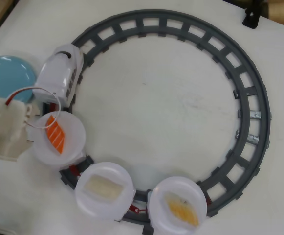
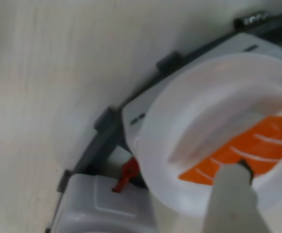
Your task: Pick up the sushi from the Shinkansen and put it on the blue dish
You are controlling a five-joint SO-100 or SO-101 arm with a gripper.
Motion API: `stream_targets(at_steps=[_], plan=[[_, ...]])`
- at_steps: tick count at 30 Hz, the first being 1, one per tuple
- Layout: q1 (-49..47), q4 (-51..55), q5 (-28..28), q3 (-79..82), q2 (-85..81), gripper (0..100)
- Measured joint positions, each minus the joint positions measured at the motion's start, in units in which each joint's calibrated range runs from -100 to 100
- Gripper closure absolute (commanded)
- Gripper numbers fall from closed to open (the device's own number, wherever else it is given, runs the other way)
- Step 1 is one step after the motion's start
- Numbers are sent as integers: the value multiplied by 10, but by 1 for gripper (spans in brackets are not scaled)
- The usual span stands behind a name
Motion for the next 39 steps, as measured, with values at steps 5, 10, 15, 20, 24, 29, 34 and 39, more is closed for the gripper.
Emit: stream_targets(at_steps=[5,10,15,20,24,29,34,39], plan=[[-22,-56,0,51,0,78],[-68,-89,0,53,2,78],[-105,-92,-23,39,18,78],[-99,-91,-61,-12,74,78],[-105,-71,-67,-94,114,78],[-84,13,-68,-206,124,78],[-24,22,-53,-220,124,78],[11,22,-52,-184,124,78]])
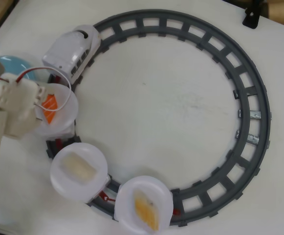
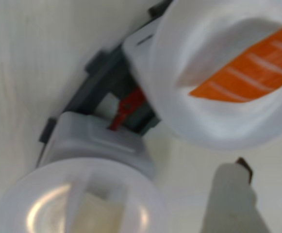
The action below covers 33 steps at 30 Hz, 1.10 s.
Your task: Pick up the sushi from the Shinkansen and put it on the blue dish
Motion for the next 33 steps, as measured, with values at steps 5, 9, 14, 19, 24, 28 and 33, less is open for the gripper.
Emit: stream_targets(at_steps=[5,9,14,19,24,28,33], plan=[[16,0,0,34,0,78],[25,0,0,34,0,78],[37,1,0,70,-33,78],[36,1,-5,146,-89,78],[38,1,-9,199,-147,78],[36,1,-13,226,-168,78],[36,-7,-14,241,-170,78]])
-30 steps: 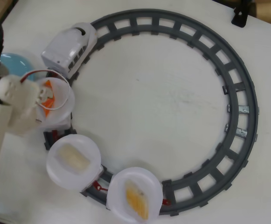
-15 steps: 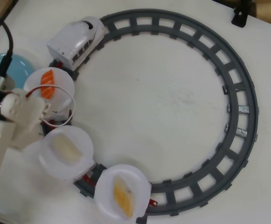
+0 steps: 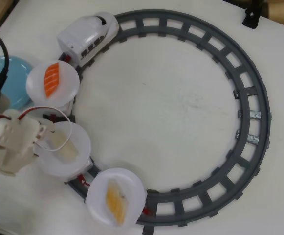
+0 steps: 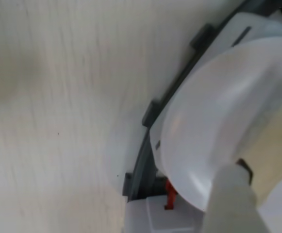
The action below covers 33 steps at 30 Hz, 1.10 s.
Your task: Pick up the sushi from the Shinkansen and put it on the blue dish
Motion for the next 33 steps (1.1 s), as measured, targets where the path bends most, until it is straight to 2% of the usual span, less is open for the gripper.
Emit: stream_targets(at_steps=[6,13,17,33], plan=[[0,-6,-23,-5,35,78],[-36,6,-40,-100,144,78],[-72,6,-41,-154,174,78],[-74,-28,-38,-205,262,77]])
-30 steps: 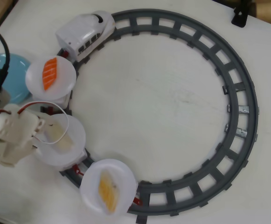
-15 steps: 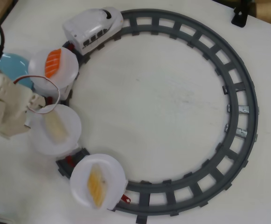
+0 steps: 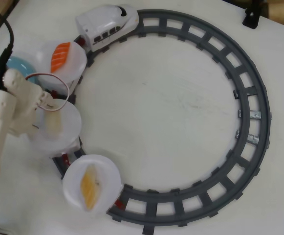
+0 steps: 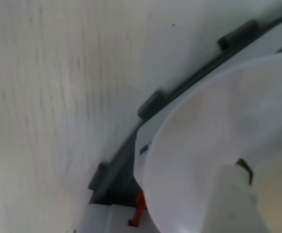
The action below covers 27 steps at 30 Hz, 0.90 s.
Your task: Pick up the sushi from the Shinkansen and put it on the blue dish
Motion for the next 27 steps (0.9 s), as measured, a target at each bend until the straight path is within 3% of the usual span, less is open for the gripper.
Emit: stream_targets(at_steps=[10,27], plan=[[0,-2,19,-134,77,77],[-26,13,35,-140,84,77]])
